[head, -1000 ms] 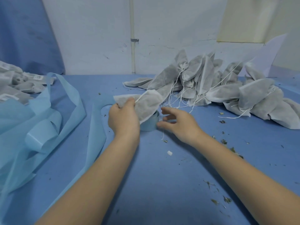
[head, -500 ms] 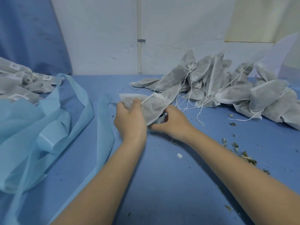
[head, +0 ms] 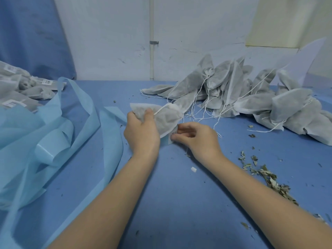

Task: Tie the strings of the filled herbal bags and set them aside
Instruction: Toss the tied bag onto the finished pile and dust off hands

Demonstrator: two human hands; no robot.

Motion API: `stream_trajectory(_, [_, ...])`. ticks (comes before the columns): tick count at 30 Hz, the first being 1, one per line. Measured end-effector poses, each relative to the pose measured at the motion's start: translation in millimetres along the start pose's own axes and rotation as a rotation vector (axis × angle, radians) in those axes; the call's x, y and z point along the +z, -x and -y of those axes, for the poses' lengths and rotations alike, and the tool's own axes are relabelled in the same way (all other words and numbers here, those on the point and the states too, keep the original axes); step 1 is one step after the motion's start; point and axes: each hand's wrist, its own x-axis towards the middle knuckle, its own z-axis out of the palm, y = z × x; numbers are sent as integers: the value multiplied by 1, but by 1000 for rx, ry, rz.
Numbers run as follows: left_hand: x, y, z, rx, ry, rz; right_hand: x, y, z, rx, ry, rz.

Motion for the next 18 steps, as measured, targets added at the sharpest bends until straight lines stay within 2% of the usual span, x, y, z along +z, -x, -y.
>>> stream_trajectory(12, [0,2,1,-21,-23,-4,2,4,2,-40,82,-109])
stream_trajectory(18, [0,4,0,-38,-22,-10,4,8,6,-88,212,-66])
